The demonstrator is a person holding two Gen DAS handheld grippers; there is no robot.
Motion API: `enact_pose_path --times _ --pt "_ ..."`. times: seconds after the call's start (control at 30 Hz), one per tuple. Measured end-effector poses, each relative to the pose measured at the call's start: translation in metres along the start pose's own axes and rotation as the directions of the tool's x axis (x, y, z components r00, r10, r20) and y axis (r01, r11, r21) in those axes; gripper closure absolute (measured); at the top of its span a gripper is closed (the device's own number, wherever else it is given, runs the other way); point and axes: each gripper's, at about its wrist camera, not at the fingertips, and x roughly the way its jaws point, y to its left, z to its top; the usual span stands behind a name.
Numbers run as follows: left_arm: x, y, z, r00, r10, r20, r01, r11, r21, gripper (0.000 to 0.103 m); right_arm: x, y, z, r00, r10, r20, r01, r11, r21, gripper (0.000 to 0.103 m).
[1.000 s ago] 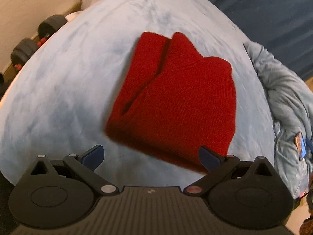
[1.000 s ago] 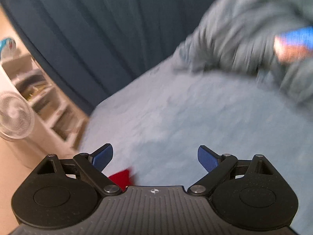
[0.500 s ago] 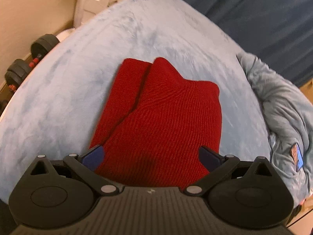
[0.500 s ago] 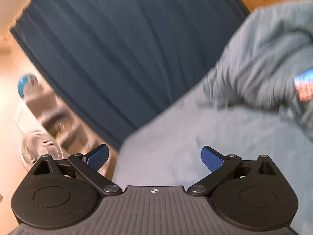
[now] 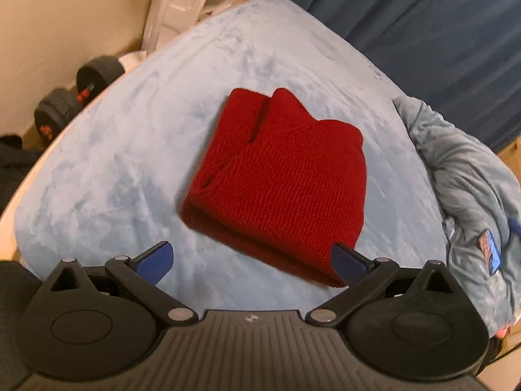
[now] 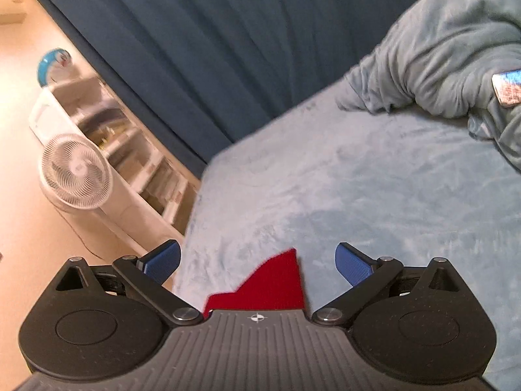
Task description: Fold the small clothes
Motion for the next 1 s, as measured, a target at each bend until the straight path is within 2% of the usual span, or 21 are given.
enact_pose_path --times 0.07,0.2,0.33,0.4,0.47,0.57,0.6,0.63,0.67,0.7,0.73,0.8,0.83,0.9,0.97,1.0 --pt "0.013 0.004 0.002 1.000 -0.011 -0.013 0.011 1.000 -0.023 0.000 0.027 -0.011 -0.002 0.997 -0.021 -0.069 0.021 1.000 -0.005 0.002" --pt "0.053 0.019 0.013 0.999 -0.029 -0.025 0.025 0.991 -0.135 0.000 0.121 -0.026 0.004 0.978 -0.043 -0.204 0.043 0.999 -0.003 0.002" --pt "0.096 0.030 0.032 0.998 -0.041 -0.051 0.027 0.966 -0.257 0.000 0.237 -0.030 0.015 0.940 -0.031 -0.340 0.045 0.998 0.033 0.002" --pt "0.114 0.035 0.038 0.998 -0.034 -0.056 0.016 0.953 -0.304 0.000 0.291 -0.025 0.017 0.913 -0.037 -0.406 0.041 0.999 0.001 0.002" --pt "0.128 0.040 0.040 0.997 0.009 -0.070 -0.033 0.936 -0.351 0.000 0.333 -0.020 0.014 0.888 -0.057 -0.455 0.041 0.998 -0.046 0.002" --pt "0.144 0.056 0.037 0.996 0.028 -0.086 -0.063 0.897 -0.437 0.001 0.391 -0.013 0.003 0.823 -0.105 -0.559 0.033 0.990 -0.137 0.003" --pt "0.145 0.062 0.035 0.997 0.021 -0.069 -0.051 0.886 -0.461 0.004 0.404 -0.010 -0.004 0.784 -0.105 -0.611 0.010 0.988 -0.157 0.004" --pt "0.143 0.065 0.032 0.999 0.031 -0.044 -0.048 0.879 -0.475 0.010 0.416 -0.007 -0.012 0.734 -0.095 -0.673 -0.030 0.985 -0.172 0.009" --pt "0.141 0.066 0.032 0.999 0.030 -0.026 -0.039 0.879 -0.475 0.025 0.424 -0.004 -0.020 0.692 -0.099 -0.715 -0.060 0.979 -0.194 0.018" --pt "0.140 0.066 0.033 0.999 0.043 -0.025 -0.050 0.884 -0.465 0.033 0.426 0.001 -0.030 0.655 -0.129 -0.745 -0.091 0.965 -0.247 0.042" --pt "0.140 0.066 0.037 0.999 0.048 -0.019 -0.052 0.893 -0.447 0.037 0.423 0.004 -0.036 0.649 -0.159 -0.744 -0.118 0.945 -0.305 0.057" --pt "0.143 0.063 0.054 0.999 0.037 -0.013 -0.039 0.935 -0.353 0.053 0.402 0.002 -0.039 0.687 -0.160 -0.709 -0.158 0.919 -0.361 0.068" --pt "0.146 0.061 0.069 1.000 0.027 -0.011 -0.029 0.953 -0.300 0.055 0.389 -0.004 -0.036 0.706 -0.149 -0.693 -0.145 0.927 -0.347 0.072" --pt "0.168 0.050 0.117 1.000 -0.013 -0.027 0.010 0.993 -0.119 0.059 0.348 -0.033 -0.035 0.756 -0.145 -0.638 -0.073 0.950 -0.303 0.076" --pt "0.202 0.029 0.171 0.995 -0.067 -0.076 0.070 0.996 0.046 0.060 0.293 -0.071 -0.049 0.807 -0.144 -0.572 0.028 0.978 -0.207 0.078" --pt "0.218 0.014 0.194 0.991 -0.095 -0.094 0.106 0.988 0.116 0.060 0.258 -0.094 -0.066 0.835 -0.127 -0.536 0.086 0.991 -0.100 0.079"
